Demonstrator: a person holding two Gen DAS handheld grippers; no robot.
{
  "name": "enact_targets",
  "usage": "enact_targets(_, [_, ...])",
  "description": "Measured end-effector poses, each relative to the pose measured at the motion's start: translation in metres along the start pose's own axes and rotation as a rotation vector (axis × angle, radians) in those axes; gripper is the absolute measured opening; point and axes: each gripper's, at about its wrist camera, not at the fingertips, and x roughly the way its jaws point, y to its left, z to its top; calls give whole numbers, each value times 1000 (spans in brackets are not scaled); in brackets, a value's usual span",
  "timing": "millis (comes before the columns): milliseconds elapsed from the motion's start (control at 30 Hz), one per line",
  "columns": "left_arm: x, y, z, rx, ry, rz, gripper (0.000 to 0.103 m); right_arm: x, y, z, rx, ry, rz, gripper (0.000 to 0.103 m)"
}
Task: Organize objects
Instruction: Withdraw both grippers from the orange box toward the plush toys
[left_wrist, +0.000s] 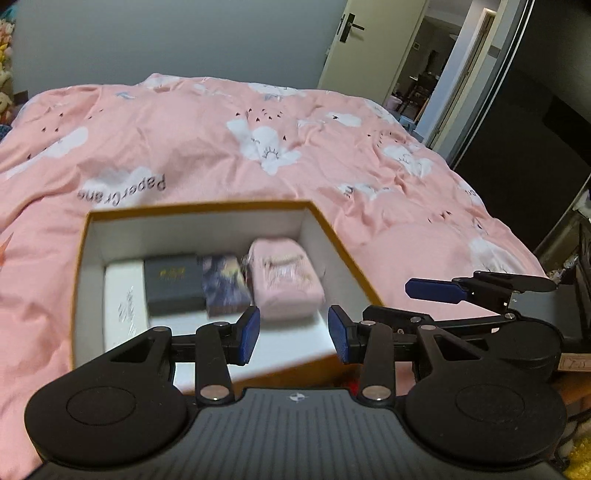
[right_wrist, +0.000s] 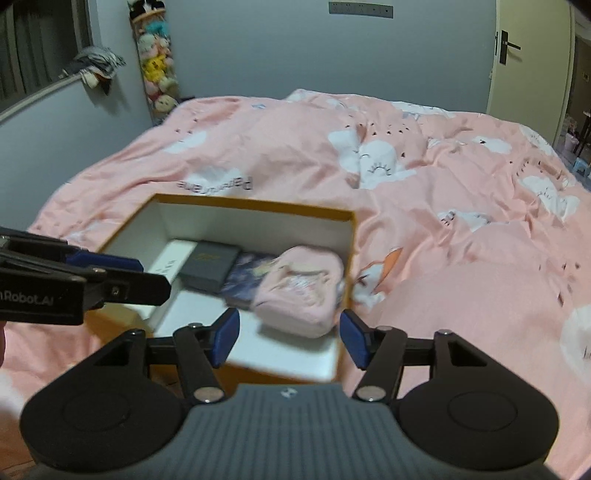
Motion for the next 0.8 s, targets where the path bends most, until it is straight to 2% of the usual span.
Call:
enact_targets(133, [-17,8,-29,-56,15,26,47,-10,14,-25,44,21,33,62])
enact_targets(267, [-23,12,-61,-78,46,32,47,-6,25,-54,91,97,83,61])
enact_targets(367, [-26,14,-80,-69,57,109,47,-1,34,-75,116,162,76,61])
enact_targets(567, [-32,6,-111,97,110,241,47,13,49,-97,102,245,89,60])
enact_targets(667, [-20,4,-124,160,152,303,58,21,53,-103,89,273,82,60])
enact_targets(733, [-9,-6,-133,267,190,387,63,27,54,-108,89,293,87,61])
enact_targets(800, [3,-20,-146,425,191,485,69,33,55,-111,88,315,84,61])
